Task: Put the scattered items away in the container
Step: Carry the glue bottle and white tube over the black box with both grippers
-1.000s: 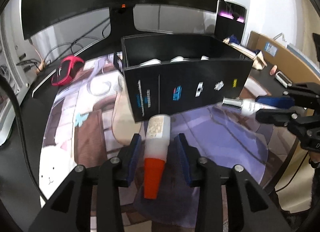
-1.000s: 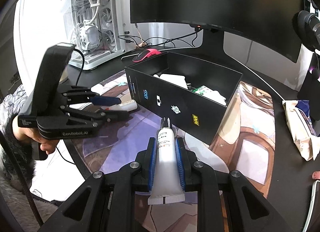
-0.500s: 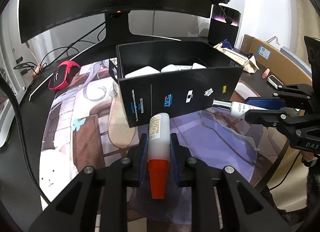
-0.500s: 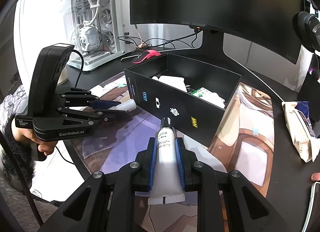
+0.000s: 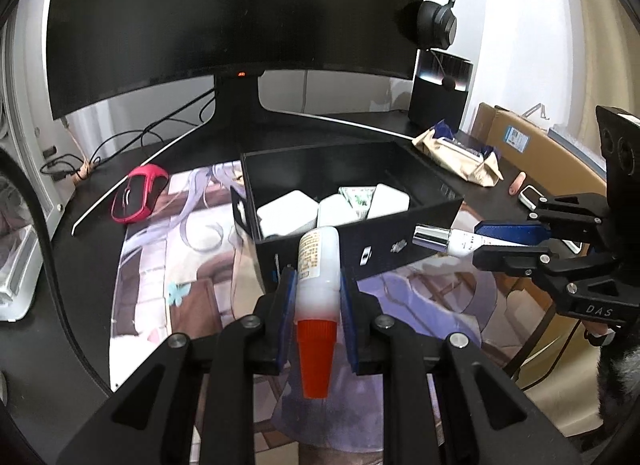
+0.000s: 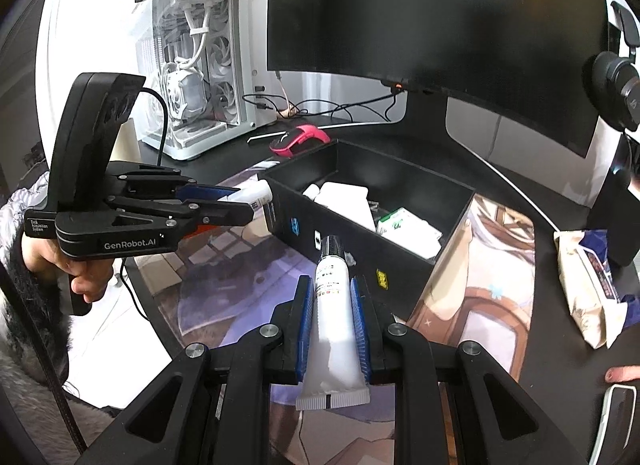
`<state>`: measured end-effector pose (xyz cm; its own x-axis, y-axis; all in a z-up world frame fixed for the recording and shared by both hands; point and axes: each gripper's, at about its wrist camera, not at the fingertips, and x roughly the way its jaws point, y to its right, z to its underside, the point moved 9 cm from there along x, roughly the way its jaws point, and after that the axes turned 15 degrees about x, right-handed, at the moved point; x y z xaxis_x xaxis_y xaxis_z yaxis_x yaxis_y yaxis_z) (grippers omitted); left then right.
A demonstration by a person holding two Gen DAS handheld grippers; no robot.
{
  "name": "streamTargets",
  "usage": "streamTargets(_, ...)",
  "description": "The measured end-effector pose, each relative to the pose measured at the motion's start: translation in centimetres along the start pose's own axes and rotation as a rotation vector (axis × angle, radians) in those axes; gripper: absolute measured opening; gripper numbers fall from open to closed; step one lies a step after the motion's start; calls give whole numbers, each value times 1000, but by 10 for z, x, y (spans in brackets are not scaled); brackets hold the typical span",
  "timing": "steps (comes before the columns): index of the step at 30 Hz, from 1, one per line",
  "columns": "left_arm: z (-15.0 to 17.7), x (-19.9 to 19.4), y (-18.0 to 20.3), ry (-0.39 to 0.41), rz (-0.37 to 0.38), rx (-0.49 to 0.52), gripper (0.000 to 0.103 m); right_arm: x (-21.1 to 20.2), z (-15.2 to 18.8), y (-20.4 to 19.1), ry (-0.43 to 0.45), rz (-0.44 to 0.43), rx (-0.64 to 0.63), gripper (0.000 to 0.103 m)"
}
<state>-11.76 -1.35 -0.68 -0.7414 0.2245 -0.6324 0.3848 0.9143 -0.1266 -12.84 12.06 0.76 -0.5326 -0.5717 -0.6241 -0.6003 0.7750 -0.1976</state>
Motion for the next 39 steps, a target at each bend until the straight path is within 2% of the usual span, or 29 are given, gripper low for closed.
streamTargets(19, -56, 8, -13, 64, -10, 21, 19, -9, -56, 15, 73, 23, -21, 19)
streamTargets(39, -84, 39, -31, 74, -3, 26, 19, 24, -87, 26, 48, 25, -27, 19)
